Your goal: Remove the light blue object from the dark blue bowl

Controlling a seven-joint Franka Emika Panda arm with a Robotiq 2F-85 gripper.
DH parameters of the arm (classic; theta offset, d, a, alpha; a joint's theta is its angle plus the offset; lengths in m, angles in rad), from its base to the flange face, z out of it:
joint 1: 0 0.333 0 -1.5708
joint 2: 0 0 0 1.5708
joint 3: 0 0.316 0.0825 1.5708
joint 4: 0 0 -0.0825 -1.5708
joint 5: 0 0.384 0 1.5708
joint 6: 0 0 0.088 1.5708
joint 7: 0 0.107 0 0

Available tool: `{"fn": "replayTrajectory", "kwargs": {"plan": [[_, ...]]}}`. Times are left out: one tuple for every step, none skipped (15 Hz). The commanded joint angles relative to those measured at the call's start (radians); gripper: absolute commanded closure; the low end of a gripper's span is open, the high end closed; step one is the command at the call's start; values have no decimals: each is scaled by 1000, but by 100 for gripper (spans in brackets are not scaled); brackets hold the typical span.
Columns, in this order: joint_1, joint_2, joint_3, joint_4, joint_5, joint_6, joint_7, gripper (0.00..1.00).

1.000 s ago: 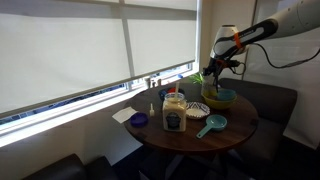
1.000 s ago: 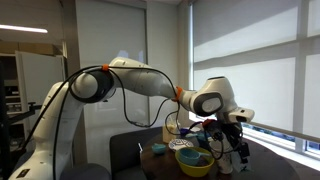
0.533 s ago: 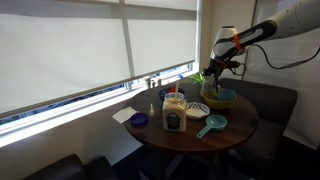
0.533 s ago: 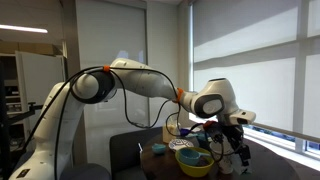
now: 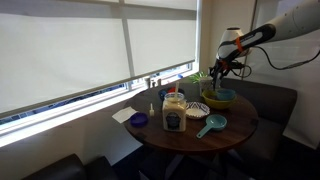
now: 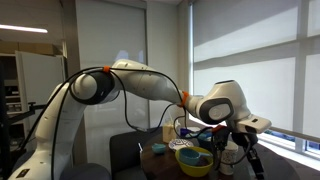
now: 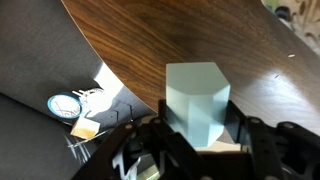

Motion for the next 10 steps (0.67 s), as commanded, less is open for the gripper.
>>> {"fn": "replayTrajectory", "kwargs": {"plan": [[-13, 18, 6, 34, 30, -67, 43, 68], [-14, 18, 6, 36, 33, -94, 49, 68], [-17, 20, 6, 38, 38, -122, 57, 68], [-20, 24, 7, 43, 45, -151, 65, 68], [-24, 24, 9, 46, 54, -178, 69, 68], [-25, 23, 8, 44, 59, -190, 80, 33], [-24, 20, 5, 40, 62, -194, 94, 17], [-23, 12, 2, 31, 60, -185, 109, 12], [-20, 5, -2, 23, 53, -166, 127, 4], [-15, -9, -9, 7, 41, -136, 147, 1]]}}
